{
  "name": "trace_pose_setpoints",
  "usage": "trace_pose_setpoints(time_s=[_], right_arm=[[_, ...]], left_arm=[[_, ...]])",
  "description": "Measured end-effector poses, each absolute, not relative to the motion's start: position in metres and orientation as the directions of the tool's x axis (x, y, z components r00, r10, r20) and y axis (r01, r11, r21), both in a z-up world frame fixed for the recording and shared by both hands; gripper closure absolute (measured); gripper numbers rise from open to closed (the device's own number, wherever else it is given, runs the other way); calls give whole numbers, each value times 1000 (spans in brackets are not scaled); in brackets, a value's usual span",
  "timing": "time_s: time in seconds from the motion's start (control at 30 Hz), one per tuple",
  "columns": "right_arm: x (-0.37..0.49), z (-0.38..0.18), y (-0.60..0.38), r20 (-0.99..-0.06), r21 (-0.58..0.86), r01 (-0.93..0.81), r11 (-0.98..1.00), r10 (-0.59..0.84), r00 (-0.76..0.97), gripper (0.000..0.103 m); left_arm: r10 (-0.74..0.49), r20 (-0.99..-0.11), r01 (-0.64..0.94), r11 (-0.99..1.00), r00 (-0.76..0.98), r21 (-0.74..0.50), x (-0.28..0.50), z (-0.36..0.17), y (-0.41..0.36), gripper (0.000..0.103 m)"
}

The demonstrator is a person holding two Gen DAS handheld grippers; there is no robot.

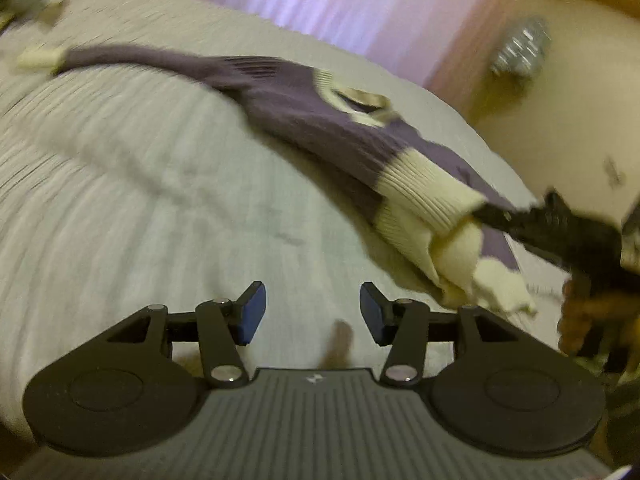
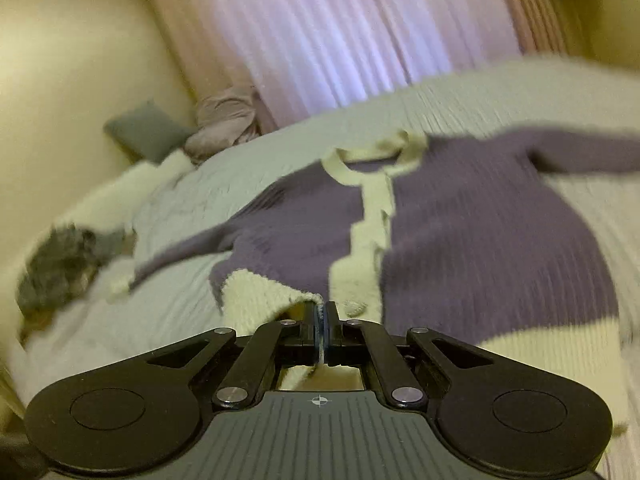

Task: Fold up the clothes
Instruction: 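Grasp the cream hem with the left gripper while the right gripper holds the hem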

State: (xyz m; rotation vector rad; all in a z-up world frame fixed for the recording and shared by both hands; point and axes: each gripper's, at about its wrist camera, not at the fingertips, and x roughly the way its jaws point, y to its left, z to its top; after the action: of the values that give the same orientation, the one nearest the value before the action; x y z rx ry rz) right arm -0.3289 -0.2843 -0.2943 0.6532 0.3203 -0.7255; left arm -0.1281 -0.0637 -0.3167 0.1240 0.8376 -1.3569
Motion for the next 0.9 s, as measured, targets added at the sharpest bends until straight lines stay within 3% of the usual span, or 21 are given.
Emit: trace_pose_setpoints(time_s=[0.1,0.23,0.47,0.5,0.53,0.63,0.8,0.9], right_arm=[[-336,-295,-290,-481,479,685,549,-488,728,102],[-341,-293,-288,-464,489,660,571,-471,751,102],[-338,-291,-285,-442,532,619,578,-434,785,102],[-337,-291,-282,-441,531,617,580,-432,786,102],[-336,-291,-280,-442,530,616,583,-431,787,102],[-330,-294,-272,-443,527,602,600,-410,797,102],[-297,-293,-242,-449,449,532,718,-333,829,102],[-268,-289,-213,-463,300,497,814,-332,822,102]], left_arm=[[-815,-579,936,196,-11,-294,-153,-315,-91,56],[-839,-542,950,130,-46,-283,-171,-311,-117,56],[-885,-455,835,171,-104,-524,-158,-321,-142,57],[-890,-444,807,184,-105,-560,-153,-323,-143,60],[-894,-436,788,194,-103,-584,-149,-325,-141,78],[-910,-406,770,200,-82,-605,-132,-319,-127,103],[-885,-460,898,256,69,-359,-113,-277,-89,102],[-825,-543,953,270,157,-135,-113,-263,-77,102]])
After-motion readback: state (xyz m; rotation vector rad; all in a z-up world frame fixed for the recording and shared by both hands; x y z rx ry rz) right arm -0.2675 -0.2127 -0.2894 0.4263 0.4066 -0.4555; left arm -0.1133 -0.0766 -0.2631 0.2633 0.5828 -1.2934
